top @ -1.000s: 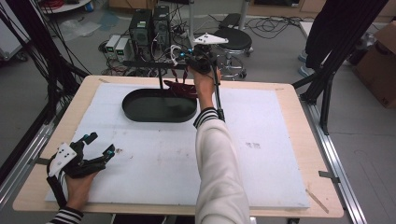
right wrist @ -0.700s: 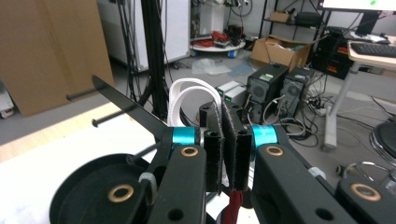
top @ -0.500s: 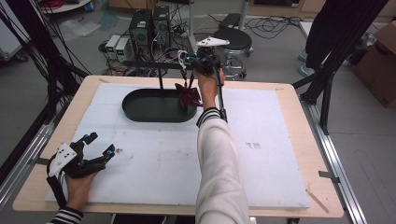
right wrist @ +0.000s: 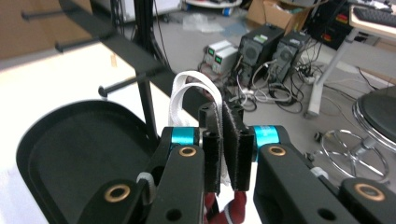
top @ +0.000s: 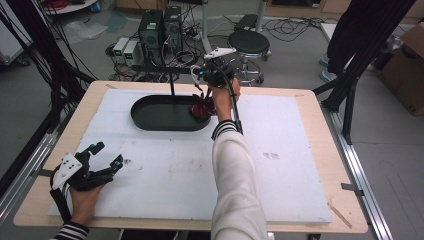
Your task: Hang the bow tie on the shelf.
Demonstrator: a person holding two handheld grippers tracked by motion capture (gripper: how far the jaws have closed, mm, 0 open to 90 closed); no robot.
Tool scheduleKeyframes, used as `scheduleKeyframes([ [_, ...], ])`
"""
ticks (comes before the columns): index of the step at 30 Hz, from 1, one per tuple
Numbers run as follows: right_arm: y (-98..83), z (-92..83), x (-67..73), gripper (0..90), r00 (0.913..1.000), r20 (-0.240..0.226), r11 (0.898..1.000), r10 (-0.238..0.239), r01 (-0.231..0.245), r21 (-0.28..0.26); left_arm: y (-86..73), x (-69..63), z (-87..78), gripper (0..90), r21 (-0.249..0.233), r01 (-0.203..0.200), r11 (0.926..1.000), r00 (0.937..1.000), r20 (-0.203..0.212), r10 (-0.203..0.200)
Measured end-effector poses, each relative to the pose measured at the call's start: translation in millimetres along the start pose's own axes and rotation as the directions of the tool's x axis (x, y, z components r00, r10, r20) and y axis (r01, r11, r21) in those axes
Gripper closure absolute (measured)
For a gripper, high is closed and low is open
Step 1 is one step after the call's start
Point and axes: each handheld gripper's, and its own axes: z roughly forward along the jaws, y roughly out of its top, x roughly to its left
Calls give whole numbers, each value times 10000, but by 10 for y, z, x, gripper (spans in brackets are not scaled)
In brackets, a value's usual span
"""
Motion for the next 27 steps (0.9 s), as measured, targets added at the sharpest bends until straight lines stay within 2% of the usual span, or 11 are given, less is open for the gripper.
scheduleKeyframes([
  [5, 1, -38, 19, 715, 10000, 76, 10000, -5, 5, 17, -1, -5, 2, 159, -12, 25, 10000, 10000, -55, -25],
  [8, -20, -75, 18, 474, 9998, 174, 9997, 77, -73, -218, -2, -10, 1, 159, -43, 11, 10000, 10000, -78, -11],
  [11, -59, -120, 9, 216, 9981, -191, 9967, 581, -591, -558, -3, -8, 0, 159, -41, -29, 10000, 10000, -84, 29],
  [13, -89, -170, 23, 107, 9982, -157, 9954, 582, -593, -758, -2, -10, -1, 159, -43, -3, 10000, 10000, -88, 2],
  [14, -106, -203, 29, 97, 9986, -98, 9939, 517, -524, -967, -2, -9, -3, 159, -34, -33, 10000, 9999, -105, 32],
  [16, -144, -271, 22, 91, 9972, -425, 9917, 608, -652, -1107, -2, -8, -5, 159, -22, -60, 10000, 9999, -90, 59],
  [17, -158, -304, 23, 2, 9959, -567, 9918, 709, -764, -1024, -2, -8, -5, 159, -28, -45, 10000, 9999, -103, 45],
  [19, -185, -399, 49, 3, 9946, -722, 9935, 744, -802, -811, -3, -8, -4, 159, -63, -42, 10000, 9999, -100, 41],
  [21, -229, -523, 91, 4, 9952, -829, 9900, 518, -620, -1263, -4, -9, -10, 159, -98, -74, 9999, 9999, -102, 73],
  [24, -298, -748, 146, 4, 9936, -1023, 9836, 481, -649, -1680, -4, -13, -11, 159, -109, -102, 9999, 9999, -103, 101],
  [27, -370, -951, 189, 4, 9924, -1172, 9826, 367, -572, -1765, -4, -15, -10, 158, -90, -117, 9999, 9999, -127, 116],
])
